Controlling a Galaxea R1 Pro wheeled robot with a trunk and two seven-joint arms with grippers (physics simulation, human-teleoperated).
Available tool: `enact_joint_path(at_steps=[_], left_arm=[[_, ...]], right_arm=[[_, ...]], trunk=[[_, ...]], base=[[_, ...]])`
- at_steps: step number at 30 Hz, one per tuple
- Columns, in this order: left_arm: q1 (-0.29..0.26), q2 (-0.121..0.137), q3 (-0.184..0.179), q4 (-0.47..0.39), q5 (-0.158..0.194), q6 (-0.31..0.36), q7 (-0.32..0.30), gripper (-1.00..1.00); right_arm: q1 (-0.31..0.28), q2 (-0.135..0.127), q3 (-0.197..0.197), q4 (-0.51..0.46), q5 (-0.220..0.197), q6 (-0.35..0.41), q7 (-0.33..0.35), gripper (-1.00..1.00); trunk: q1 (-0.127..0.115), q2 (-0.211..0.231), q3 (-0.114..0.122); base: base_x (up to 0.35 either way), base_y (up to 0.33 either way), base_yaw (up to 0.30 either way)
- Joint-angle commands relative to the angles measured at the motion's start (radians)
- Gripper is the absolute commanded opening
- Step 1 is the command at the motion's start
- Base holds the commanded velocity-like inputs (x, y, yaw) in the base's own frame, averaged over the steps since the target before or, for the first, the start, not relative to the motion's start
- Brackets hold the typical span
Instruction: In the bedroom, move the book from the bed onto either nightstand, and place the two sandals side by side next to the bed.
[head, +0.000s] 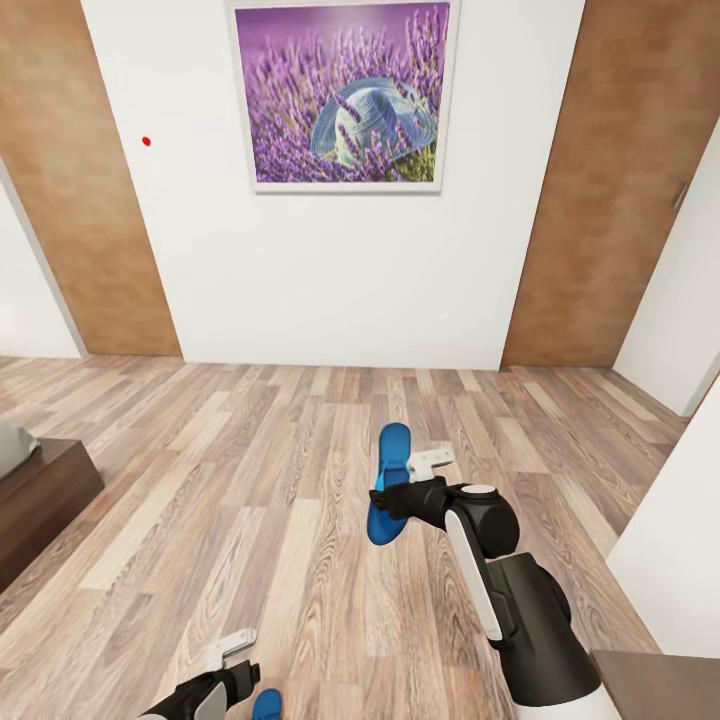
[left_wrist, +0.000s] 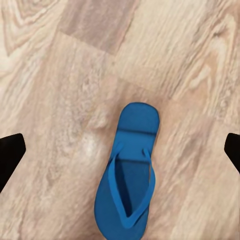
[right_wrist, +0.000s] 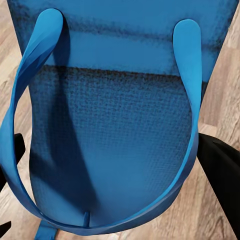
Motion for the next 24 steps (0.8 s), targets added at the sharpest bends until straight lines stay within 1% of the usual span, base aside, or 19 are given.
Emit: enact_joint_path(at_steps=[1, 11, 24], left_arm=[[0.0, -0.001, 0.003, -0.003, -0.006, 0.004, 0.002, 1.0], [0.0, -0.002, 0.003, -0.001, -0.006, -0.013, 0.005, 1.0], [0.0, -0.008, 0.003, 0.004, -0.009, -0.021, 0.004, 1.0]], right_arm=[[-0.001, 0.0, 0.0, -0.001, -0.002, 0.004, 0.001, -1.0], [-0.001, 0.0, 0.0, -0.001, -0.003, 0.004, 0.001, -1.0], [-0.001, -0.001, -0.002, -0.001, -0.002, 0.004, 0.001, -1.0]], trunk=[[0.004, -0.008, -0.004], [0.042, -0.078, -0.035], [0.048, -0.081, -0.086]], base=[[0.0, 0.0, 0.0], [0.0, 0.0, 0.0], [0.0, 0.0, 0.0]])
